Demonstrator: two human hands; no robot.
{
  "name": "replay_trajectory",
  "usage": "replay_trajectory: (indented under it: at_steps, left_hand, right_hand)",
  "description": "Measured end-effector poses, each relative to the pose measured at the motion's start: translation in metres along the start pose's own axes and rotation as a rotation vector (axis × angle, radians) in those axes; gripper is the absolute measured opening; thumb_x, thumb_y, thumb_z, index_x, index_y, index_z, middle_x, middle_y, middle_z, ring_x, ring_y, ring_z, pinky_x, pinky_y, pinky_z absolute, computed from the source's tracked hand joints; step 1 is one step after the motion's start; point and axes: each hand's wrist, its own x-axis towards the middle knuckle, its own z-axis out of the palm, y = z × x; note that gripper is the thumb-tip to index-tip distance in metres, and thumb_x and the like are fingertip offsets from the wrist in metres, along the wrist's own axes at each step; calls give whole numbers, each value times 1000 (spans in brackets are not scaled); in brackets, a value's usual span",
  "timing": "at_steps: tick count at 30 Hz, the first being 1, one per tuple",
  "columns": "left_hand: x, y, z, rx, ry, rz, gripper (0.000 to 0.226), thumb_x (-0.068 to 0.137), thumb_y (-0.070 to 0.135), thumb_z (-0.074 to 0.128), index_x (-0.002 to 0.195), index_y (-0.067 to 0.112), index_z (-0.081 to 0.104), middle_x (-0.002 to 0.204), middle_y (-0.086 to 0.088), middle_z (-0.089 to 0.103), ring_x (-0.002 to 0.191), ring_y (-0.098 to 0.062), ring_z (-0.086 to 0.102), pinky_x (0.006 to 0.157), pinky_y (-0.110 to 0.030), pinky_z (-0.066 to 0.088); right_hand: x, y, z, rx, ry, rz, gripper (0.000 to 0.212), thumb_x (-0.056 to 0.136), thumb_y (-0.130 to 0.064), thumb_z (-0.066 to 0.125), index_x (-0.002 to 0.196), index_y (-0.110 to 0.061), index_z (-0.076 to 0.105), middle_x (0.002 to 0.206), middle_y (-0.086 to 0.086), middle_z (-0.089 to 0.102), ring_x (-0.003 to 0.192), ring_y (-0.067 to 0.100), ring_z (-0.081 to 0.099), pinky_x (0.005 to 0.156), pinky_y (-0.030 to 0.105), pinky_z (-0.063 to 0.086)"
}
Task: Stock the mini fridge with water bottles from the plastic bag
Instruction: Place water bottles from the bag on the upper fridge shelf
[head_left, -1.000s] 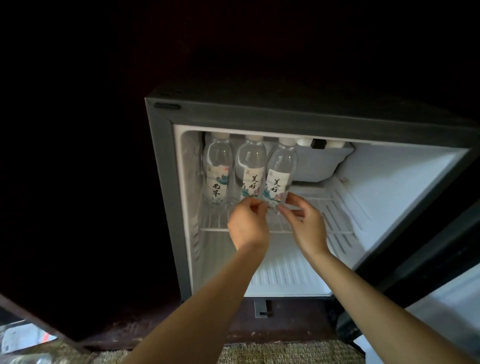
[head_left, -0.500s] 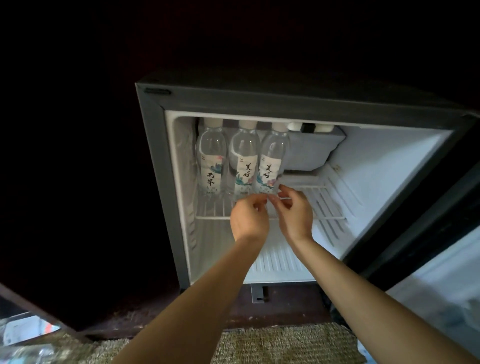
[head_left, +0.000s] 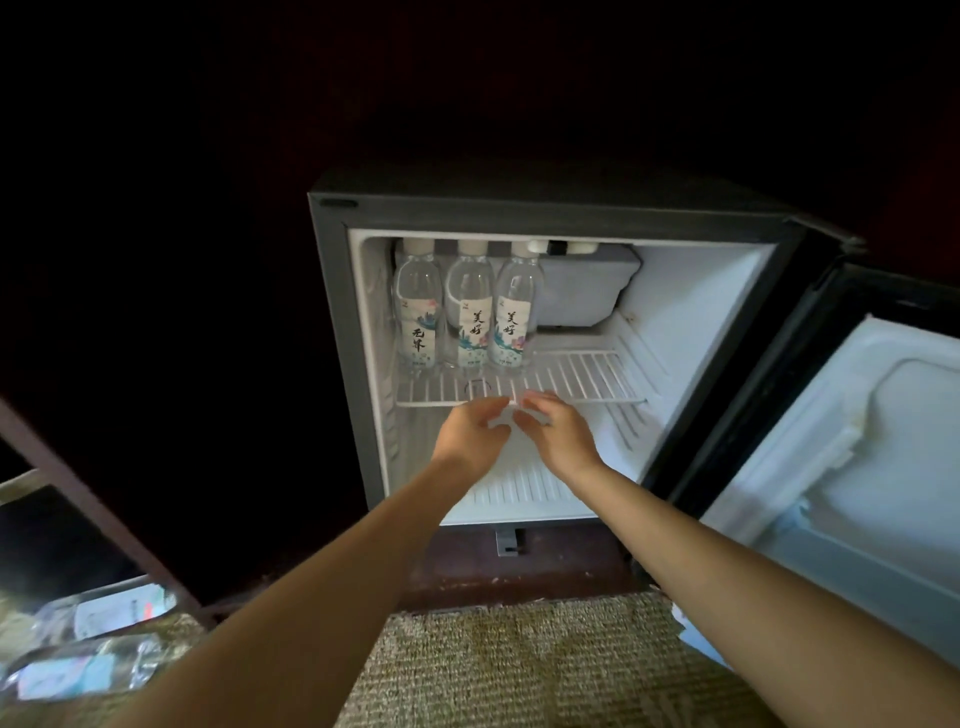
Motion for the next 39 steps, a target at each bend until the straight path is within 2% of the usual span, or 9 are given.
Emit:
replay_trajectory:
  at_steps: [6, 11, 15, 19, 22, 24, 26, 34, 39]
  left_hand:
    - [-47, -1, -16, -89, 81, -134, 33, 93, 3, 51, 123, 11, 62, 119, -11, 65, 86, -14, 52, 66, -24, 43]
    - [-94, 24, -38, -115, 127, -61, 30, 92, 10, 55, 121, 12, 63, 113, -7, 64, 96, -16, 55, 85, -28, 44]
    - [-159, 15, -65, -85, 278, -14, 25, 93, 10, 57, 116, 10, 65, 113, -11, 66, 89, -15, 56, 76, -23, 42]
    - [-222, 6, -93, -45, 254, -55, 25, 92, 9, 59, 116, 3, 64, 109, -13, 66, 87, -14, 54, 72, -22, 42]
    - [-248, 20, -118, -156, 288, -89, 26, 94, 13, 56, 119, 6, 63, 110, -9, 65, 92, -17, 58, 77, -25, 46]
    - [-258, 26, -126, -243, 331, -96, 25, 96, 17, 53, 118, 11, 63, 108, -6, 66, 95, -18, 60, 87, -32, 45]
    - [-265, 28, -127, -271, 347, -93, 23, 97, 19, 52, 116, 12, 63, 105, -5, 66, 92, -17, 61, 85, -32, 45]
    - [-296, 13, -180, -83, 386, -115, 23, 92, 11, 59, 113, 7, 66, 87, -1, 65, 69, -8, 55, 57, -14, 44]
    - [-330, -6, -238, 26, 478, -136, 17, 90, 6, 60, 105, 4, 68, 92, -11, 62, 73, -15, 53, 73, -28, 47]
  right_hand:
    - [-49, -31, -10, 85, -119, 105, 28, 95, -22, 57, 113, -5, 69, 116, 10, 68, 110, 22, 61, 94, 29, 43]
    - [-99, -73, -15, 293, -208, 178, 18, 96, -16, 53, 102, -7, 66, 102, 16, 66, 87, 19, 56, 72, 25, 41]
    - [-145, -101, -23, 378, -225, 197, 22, 98, -23, 52, 109, -10, 66, 102, 5, 68, 88, 17, 62, 83, 30, 48]
    - [-196, -120, -37, 433, -282, 249, 25, 97, -24, 53, 114, -9, 64, 96, 1, 68, 87, 17, 64, 91, 33, 50]
    - [-227, -151, -37, 499, -246, 259, 26, 96, -22, 55, 116, -7, 64, 83, -4, 66, 72, 11, 61, 80, 29, 49]
    - [-242, -175, -31, 638, -262, 242, 26, 96, -21, 54, 116, -6, 64, 81, -4, 65, 70, 9, 61, 71, 24, 47]
    - [-255, -191, -21, 746, -298, 229, 26, 98, -21, 52, 116, -7, 64, 83, -3, 65, 72, 9, 61, 69, 22, 48]
    - [-263, -228, 2, 766, -386, 147, 19, 98, -21, 51, 107, -13, 66, 84, -4, 66, 75, 8, 63, 73, 21, 48]
    - [-269, -253, 37, 674, -516, 130, 24, 98, -22, 51, 114, -10, 64, 84, -3, 66, 76, 8, 62, 75, 21, 48]
